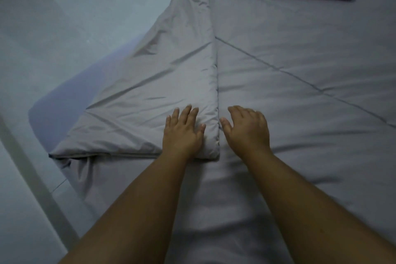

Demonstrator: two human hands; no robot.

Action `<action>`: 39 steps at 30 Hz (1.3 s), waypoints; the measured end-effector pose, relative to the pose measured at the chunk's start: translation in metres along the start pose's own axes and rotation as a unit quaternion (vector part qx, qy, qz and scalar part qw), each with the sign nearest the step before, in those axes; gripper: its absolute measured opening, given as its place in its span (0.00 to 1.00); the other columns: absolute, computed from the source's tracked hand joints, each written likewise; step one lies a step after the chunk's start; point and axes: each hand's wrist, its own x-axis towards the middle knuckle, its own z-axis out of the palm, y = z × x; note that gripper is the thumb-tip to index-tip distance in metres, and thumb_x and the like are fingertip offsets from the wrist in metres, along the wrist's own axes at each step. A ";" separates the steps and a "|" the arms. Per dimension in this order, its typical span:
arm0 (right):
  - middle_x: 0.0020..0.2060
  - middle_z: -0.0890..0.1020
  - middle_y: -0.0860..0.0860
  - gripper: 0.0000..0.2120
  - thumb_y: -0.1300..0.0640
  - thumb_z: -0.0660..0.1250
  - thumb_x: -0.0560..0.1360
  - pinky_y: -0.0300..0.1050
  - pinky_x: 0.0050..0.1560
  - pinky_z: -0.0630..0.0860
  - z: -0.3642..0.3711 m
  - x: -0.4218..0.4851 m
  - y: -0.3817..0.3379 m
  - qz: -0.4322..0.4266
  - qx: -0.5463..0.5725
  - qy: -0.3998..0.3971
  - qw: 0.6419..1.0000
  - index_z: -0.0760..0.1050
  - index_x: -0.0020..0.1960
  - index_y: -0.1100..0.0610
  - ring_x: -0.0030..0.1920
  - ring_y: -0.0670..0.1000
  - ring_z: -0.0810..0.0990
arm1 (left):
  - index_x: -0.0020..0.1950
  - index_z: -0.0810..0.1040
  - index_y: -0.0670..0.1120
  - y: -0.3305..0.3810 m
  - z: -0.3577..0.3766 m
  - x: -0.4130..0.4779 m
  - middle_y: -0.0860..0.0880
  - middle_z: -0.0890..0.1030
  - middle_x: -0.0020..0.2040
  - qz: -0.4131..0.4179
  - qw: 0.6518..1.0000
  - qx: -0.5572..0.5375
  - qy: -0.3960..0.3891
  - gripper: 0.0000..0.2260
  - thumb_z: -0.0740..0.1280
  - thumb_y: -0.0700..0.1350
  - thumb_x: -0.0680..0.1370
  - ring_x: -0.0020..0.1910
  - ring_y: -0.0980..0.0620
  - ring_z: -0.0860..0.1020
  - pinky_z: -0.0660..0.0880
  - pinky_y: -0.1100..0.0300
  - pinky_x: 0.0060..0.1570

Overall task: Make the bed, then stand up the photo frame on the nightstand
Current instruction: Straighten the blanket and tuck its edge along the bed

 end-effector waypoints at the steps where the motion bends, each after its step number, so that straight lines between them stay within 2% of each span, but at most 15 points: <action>1: 0.50 0.84 0.57 0.24 0.45 0.55 0.74 0.57 0.56 0.74 -0.003 -0.001 -0.002 0.000 -0.002 -0.001 1.000 0.80 0.55 0.60 0.48 0.60 0.82 | 0.78 0.50 0.54 0.000 -0.004 -0.001 0.54 0.49 0.80 -0.003 1.000 0.000 0.006 0.26 0.49 0.58 0.81 0.79 0.49 0.46 0.42 0.51 0.77; 6: 0.50 0.84 0.57 0.26 0.44 0.53 0.74 0.57 0.57 0.73 -0.010 0.014 -0.020 0.006 -0.006 0.010 1.000 0.79 0.55 0.60 0.49 0.60 0.81 | 0.78 0.50 0.54 -0.005 -0.021 0.018 0.53 0.50 0.80 0.002 1.000 -0.001 0.011 0.26 0.47 0.58 0.81 0.79 0.49 0.47 0.44 0.50 0.77; 8: 0.56 0.82 0.56 0.26 0.43 0.52 0.75 0.58 0.62 0.69 -0.009 0.028 -0.030 0.005 -0.002 -0.008 1.000 0.77 0.60 0.59 0.56 0.59 0.79 | 0.78 0.49 0.54 -0.010 -0.027 0.041 0.53 0.50 0.80 0.021 1.000 0.003 0.005 0.25 0.46 0.58 0.81 0.79 0.48 0.47 0.44 0.49 0.77; 10: 0.66 0.75 0.55 0.25 0.43 0.53 0.78 0.57 0.69 0.61 0.007 0.058 -0.045 0.033 -0.014 -0.048 0.998 0.70 0.68 0.56 0.65 0.57 0.72 | 0.78 0.49 0.55 -0.022 -0.030 0.082 0.53 0.49 0.80 0.053 0.998 0.016 -0.016 0.25 0.46 0.58 0.81 0.79 0.48 0.47 0.44 0.48 0.77; 12: 0.69 0.72 0.54 0.25 0.44 0.55 0.78 0.57 0.70 0.58 0.027 0.086 -0.059 0.066 -0.016 -0.055 0.996 0.68 0.70 0.56 0.68 0.57 0.69 | 0.78 0.51 0.56 -0.035 -0.029 0.116 0.53 0.50 0.80 0.073 0.997 0.020 -0.031 0.24 0.46 0.57 0.82 0.79 0.48 0.48 0.44 0.48 0.77; 16: 0.54 0.83 0.56 0.21 0.46 0.57 0.73 0.56 0.58 0.72 0.047 0.099 -0.068 0.101 -0.029 0.011 0.994 0.79 0.56 0.58 0.52 0.59 0.81 | 0.77 0.58 0.53 -0.042 -0.036 0.137 0.52 0.55 0.79 0.111 0.994 0.008 -0.007 0.24 0.49 0.57 0.81 0.78 0.47 0.52 0.48 0.48 0.77; 18: 0.47 0.85 0.55 0.19 0.48 0.58 0.73 0.52 0.51 0.75 0.061 0.119 -0.087 0.137 -0.020 0.027 0.990 0.80 0.52 0.58 0.45 0.58 0.82 | 0.75 0.61 0.51 -0.066 -0.043 0.162 0.51 0.59 0.78 0.145 0.989 0.032 -0.016 0.23 0.50 0.56 0.81 0.77 0.47 0.55 0.50 0.49 0.76; 20: 0.45 0.85 0.54 0.16 0.50 0.59 0.72 0.50 0.48 0.75 0.067 0.135 -0.101 0.170 -0.022 0.048 0.984 0.81 0.50 0.58 0.42 0.58 0.82 | 0.75 0.62 0.51 -0.082 -0.056 0.186 0.51 0.60 0.77 0.195 0.979 0.052 -0.029 0.23 0.51 0.56 0.81 0.77 0.47 0.56 0.51 0.49 0.76; 23: 0.42 0.85 0.54 0.15 0.51 0.60 0.72 0.50 0.45 0.75 0.067 0.152 -0.110 0.221 -0.015 0.070 0.973 0.81 0.49 0.58 0.41 0.58 0.81 | 0.75 0.61 0.51 -0.090 -0.075 0.213 0.50 0.60 0.77 0.244 0.965 0.081 -0.054 0.23 0.50 0.56 0.81 0.77 0.46 0.55 0.50 0.49 0.76; 27: 0.41 0.84 0.54 0.16 0.50 0.59 0.71 0.50 0.45 0.75 0.061 0.164 -0.111 0.245 -0.013 0.090 0.965 0.81 0.48 0.58 0.39 0.59 0.81 | 0.76 0.58 0.53 -0.082 -0.087 0.230 0.51 0.60 0.77 0.255 0.961 0.079 -0.067 0.23 0.49 0.57 0.82 0.77 0.46 0.55 0.51 0.48 0.76; 32: 0.42 0.84 0.54 0.16 0.50 0.59 0.71 0.50 0.46 0.75 0.067 0.175 -0.103 0.270 -0.022 0.115 0.956 0.81 0.48 0.58 0.40 0.58 0.80 | 0.76 0.57 0.55 -0.070 -0.082 0.240 0.51 0.61 0.77 0.280 0.955 0.074 -0.070 0.23 0.49 0.58 0.81 0.77 0.46 0.55 0.52 0.48 0.76; 36: 0.42 0.84 0.53 0.14 0.50 0.60 0.72 0.50 0.47 0.74 0.075 0.174 -0.099 0.311 -0.037 0.104 0.944 0.80 0.47 0.57 0.40 0.58 0.79 | 0.76 0.57 0.54 -0.061 -0.070 0.256 0.51 0.61 0.77 0.303 0.947 0.068 -0.083 0.23 0.50 0.57 0.81 0.77 0.46 0.55 0.52 0.49 0.76; 39: 0.43 0.83 0.53 0.14 0.50 0.59 0.73 0.51 0.48 0.74 0.084 0.171 -0.100 0.348 -0.048 0.106 0.930 0.79 0.48 0.57 0.41 0.57 0.79 | 0.76 0.58 0.54 -0.055 -0.064 0.271 0.52 0.60 0.78 0.355 0.927 0.079 -0.090 0.23 0.50 0.57 0.81 0.77 0.46 0.55 0.52 0.49 0.76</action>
